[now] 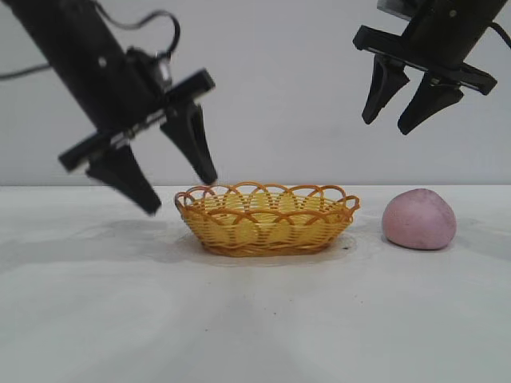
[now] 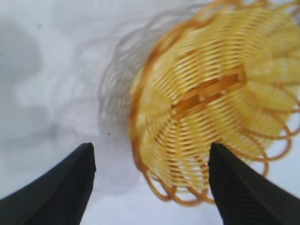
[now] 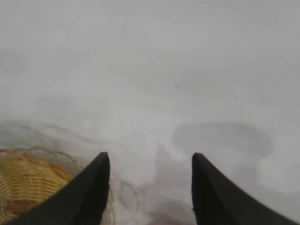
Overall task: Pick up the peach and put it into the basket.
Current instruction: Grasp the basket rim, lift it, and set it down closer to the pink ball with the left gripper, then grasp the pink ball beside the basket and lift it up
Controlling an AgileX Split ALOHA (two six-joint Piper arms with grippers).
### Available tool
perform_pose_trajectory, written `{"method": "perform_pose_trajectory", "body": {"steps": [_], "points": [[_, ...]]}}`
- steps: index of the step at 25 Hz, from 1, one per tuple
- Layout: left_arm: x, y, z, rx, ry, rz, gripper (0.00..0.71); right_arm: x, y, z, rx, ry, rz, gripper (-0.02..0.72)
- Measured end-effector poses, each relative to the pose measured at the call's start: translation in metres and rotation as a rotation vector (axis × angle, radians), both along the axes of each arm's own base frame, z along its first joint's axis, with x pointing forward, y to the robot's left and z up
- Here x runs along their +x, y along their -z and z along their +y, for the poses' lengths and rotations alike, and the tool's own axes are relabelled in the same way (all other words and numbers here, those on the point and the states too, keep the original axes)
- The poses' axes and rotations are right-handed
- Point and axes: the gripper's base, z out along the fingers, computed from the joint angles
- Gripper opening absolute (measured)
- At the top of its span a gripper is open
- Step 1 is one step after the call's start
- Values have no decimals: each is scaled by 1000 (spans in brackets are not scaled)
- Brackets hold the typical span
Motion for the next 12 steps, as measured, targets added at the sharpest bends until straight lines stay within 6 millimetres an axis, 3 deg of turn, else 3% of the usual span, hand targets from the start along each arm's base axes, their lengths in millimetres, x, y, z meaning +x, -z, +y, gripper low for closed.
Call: {"method": "perform_pose_trajectory", "body": {"steps": [4,8,12], "points": [[1,-42,10,171,143,-100,458,0,0,0,0,-1,2,339],[3,-51,27,391,188,-73,458,0,0,0,1,-3,5,339],[1,-52,55,476,164,38,458,0,0,0,1,-3,5,339]]}}
